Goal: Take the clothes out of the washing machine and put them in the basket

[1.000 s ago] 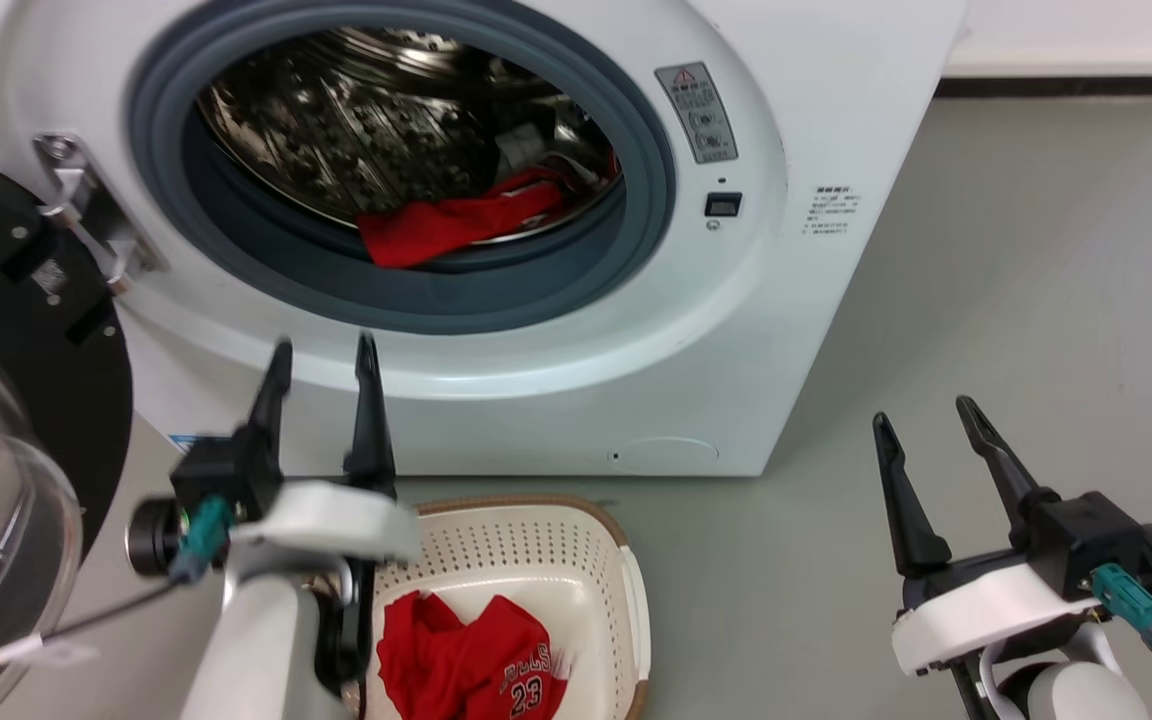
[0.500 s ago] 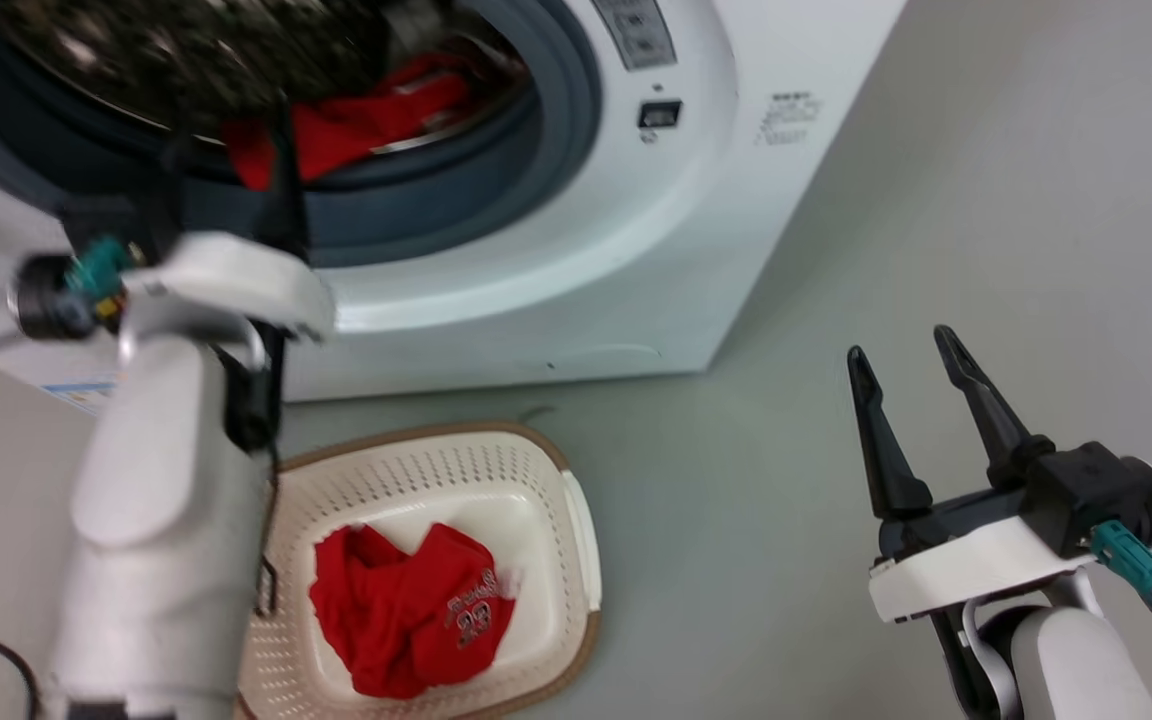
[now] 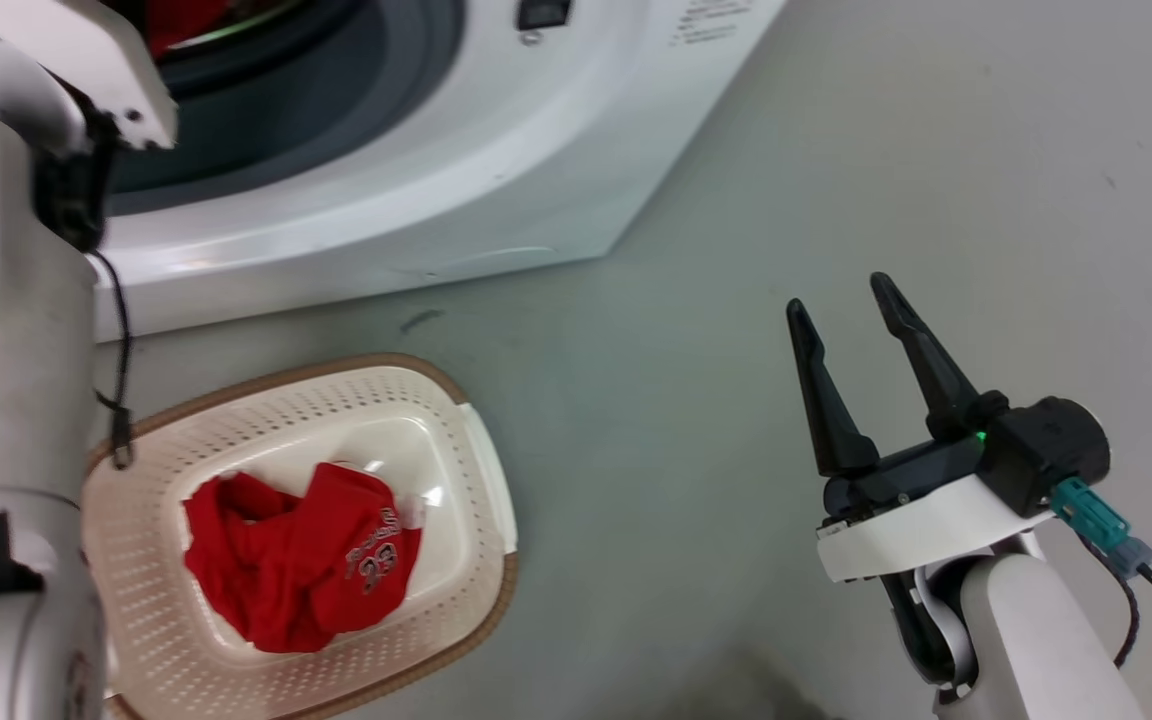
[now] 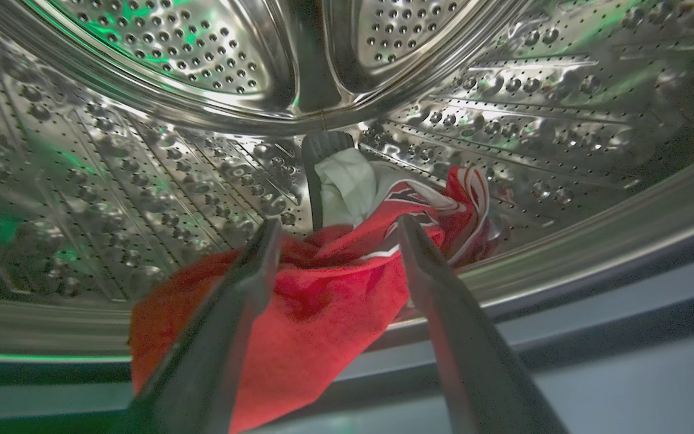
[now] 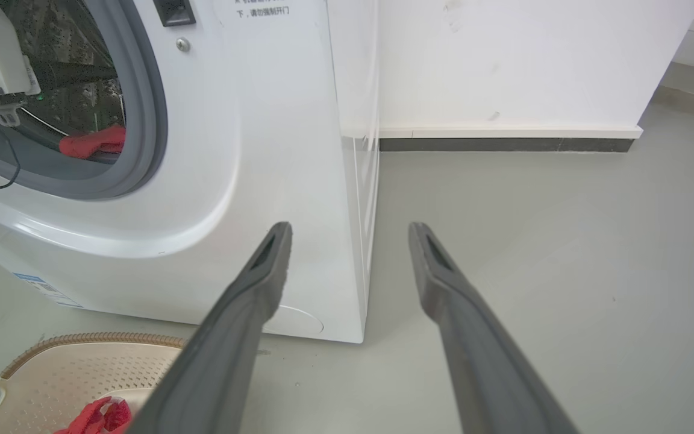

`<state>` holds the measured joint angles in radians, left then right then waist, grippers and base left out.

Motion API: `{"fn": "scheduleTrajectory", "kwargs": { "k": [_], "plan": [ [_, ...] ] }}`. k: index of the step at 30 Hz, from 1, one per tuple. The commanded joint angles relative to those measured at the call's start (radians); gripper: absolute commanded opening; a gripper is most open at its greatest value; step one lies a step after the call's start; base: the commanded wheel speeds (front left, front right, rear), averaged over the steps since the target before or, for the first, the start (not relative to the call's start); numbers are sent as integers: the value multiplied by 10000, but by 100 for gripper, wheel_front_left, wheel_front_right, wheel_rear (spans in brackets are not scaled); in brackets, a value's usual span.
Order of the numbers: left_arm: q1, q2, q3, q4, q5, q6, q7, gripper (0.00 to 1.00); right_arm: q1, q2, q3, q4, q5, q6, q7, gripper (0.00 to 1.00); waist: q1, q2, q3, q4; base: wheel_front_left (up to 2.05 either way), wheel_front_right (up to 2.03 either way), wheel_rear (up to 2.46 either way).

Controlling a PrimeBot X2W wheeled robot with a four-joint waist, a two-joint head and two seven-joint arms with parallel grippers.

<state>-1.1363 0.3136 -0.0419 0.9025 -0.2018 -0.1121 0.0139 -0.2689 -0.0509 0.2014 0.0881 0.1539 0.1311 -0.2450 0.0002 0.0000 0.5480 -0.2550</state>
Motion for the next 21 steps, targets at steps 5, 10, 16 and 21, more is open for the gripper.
{"fn": "scheduleTrajectory", "kwargs": {
  "k": [5,10,16,21],
  "plan": [
    [-1209,554,-155,1081,-263,-114,1877,100,-407,13,334,278,326,-7,-170,100,-2,0,678,-720,0,0,0],
    [-2283,928,-352,1686,-517,-172,3736,100,-608,15,634,431,587,-7,-204,100,-2,0,1022,-1091,0,0,0],
    [-3246,1209,-631,2045,-790,-188,5971,100,-709,15,926,298,920,-7,-204,100,-2,0,1384,-1452,0,0,0],
    [-3428,1321,-728,2313,-983,-154,7621,100,-754,16,1101,293,1125,-7,-203,100,-2,0,1563,-1642,0,0,0]
  ]
}}
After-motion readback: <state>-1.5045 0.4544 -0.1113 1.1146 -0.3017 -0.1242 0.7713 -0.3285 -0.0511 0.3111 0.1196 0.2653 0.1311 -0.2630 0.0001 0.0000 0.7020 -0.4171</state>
